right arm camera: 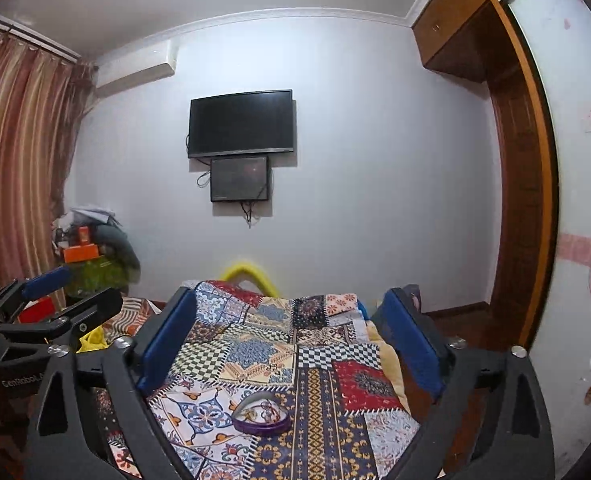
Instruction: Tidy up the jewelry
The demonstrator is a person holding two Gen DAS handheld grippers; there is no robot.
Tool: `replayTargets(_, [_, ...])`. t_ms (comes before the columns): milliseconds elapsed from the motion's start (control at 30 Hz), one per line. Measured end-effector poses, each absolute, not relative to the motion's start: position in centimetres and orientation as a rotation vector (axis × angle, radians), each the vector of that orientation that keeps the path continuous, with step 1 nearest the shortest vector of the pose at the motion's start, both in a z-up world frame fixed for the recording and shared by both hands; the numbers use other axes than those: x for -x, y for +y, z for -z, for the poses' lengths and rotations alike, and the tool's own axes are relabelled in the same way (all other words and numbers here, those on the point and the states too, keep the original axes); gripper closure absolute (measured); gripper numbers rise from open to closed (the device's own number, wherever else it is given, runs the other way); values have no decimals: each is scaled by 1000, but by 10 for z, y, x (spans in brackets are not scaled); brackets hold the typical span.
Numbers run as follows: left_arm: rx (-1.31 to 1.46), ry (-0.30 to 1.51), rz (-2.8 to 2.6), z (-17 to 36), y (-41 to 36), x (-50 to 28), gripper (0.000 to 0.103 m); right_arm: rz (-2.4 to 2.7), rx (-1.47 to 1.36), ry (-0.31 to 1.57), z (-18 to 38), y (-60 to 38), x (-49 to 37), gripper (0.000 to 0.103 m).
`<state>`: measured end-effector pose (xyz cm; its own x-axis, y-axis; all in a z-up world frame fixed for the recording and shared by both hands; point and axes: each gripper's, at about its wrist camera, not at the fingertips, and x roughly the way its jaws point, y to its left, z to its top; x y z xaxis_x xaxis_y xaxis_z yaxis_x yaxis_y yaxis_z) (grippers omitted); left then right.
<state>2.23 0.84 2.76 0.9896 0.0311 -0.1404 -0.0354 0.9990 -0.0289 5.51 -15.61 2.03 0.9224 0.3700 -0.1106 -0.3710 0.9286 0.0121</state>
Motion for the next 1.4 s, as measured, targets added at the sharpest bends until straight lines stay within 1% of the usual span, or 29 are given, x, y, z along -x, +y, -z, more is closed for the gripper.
replayTargets(33, [39, 145, -32, -27, 10, -23, 3, -372, 6, 109, -21, -157, -55, 0])
replayTargets(67, [42, 147, -31, -27, 11, -22, 3, -363, 3, 106, -21, -157, -54, 0])
replayTargets(267, [44, 152, -39, -26, 10, -9, 2, -356, 0, 121, -19, -163, -51, 0])
replayTargets(1400, [48, 183, -15, -24, 5, -13, 2, -344, 22, 156, -18, -169, -45, 0])
